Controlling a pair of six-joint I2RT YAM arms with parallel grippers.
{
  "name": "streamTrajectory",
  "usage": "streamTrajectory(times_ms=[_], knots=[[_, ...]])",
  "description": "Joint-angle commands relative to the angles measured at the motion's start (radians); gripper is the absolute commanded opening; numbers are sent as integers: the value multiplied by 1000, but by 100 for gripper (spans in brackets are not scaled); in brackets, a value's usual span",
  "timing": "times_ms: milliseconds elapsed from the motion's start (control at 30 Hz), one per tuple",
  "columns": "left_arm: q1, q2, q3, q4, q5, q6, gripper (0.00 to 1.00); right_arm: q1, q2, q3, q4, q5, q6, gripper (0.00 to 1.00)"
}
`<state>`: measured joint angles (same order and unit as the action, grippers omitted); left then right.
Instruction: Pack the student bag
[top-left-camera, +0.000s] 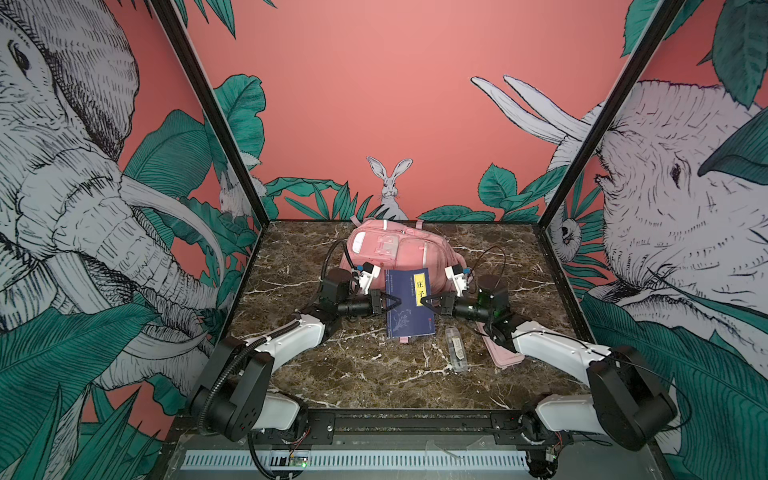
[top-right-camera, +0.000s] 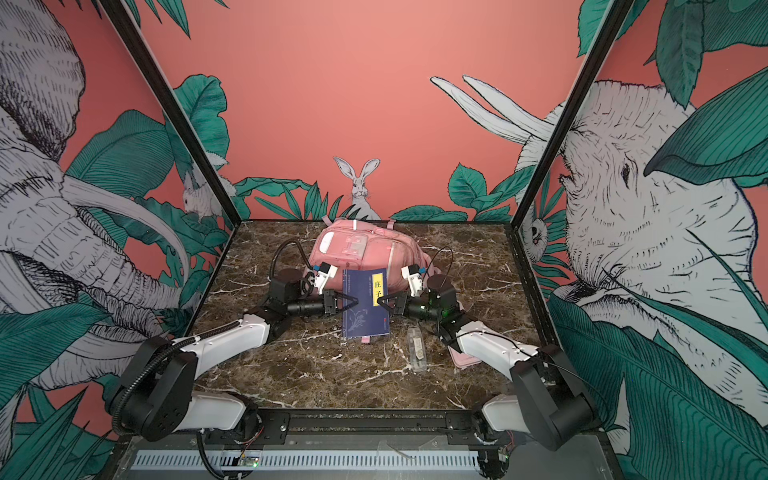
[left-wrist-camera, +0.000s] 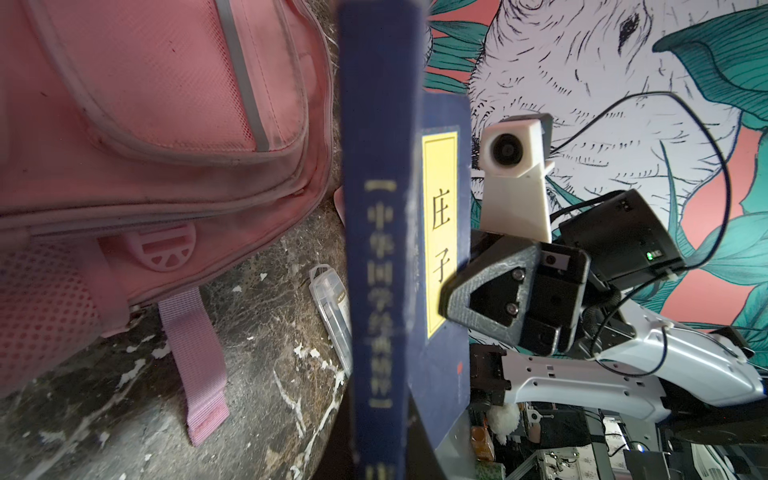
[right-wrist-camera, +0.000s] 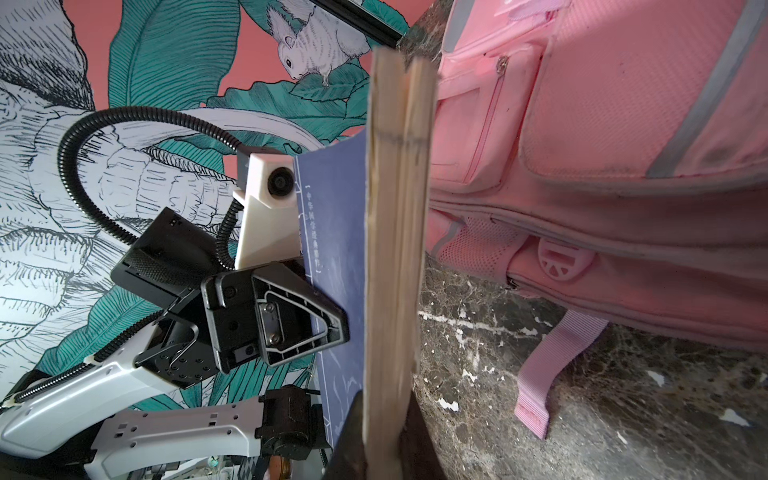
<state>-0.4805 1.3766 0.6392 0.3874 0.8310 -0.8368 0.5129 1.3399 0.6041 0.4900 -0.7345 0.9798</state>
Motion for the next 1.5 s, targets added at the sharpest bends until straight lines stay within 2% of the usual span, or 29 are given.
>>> streamTrajectory(times_ms=[0,200,233,300,367,533,733,933,1033,1200,1467], knots=[[-5,3,10,2,23,20,0,19,14,38,34,-6,-16,4],[-6,-14,29,-79,6,68,2,16,-5,43,-29,34,-36,0],[-6,-17,37,-103,3,81,6,16,-13,45,-48,44,-44,0],[-4,-25,59,-159,-7,116,22,12,-39,49,-86,70,-57,0],[-1,-30,77,-209,-17,148,32,3,-60,46,-108,84,-62,0],[16,-40,124,-304,-30,207,47,-47,-115,39,-158,82,-68,0],[22,-35,211,-468,-83,318,49,-144,-187,34,-264,63,-104,0],[14,26,347,-626,-182,410,48,-329,-282,49,-411,21,-151,0],[-6,81,437,-694,-256,459,48,-423,-321,75,-503,10,-182,0],[-58,215,593,-775,-318,502,47,-562,-355,112,-627,17,-219,0],[-154,403,852,-875,-411,572,46,-708,-381,137,-753,7,-281,0]])
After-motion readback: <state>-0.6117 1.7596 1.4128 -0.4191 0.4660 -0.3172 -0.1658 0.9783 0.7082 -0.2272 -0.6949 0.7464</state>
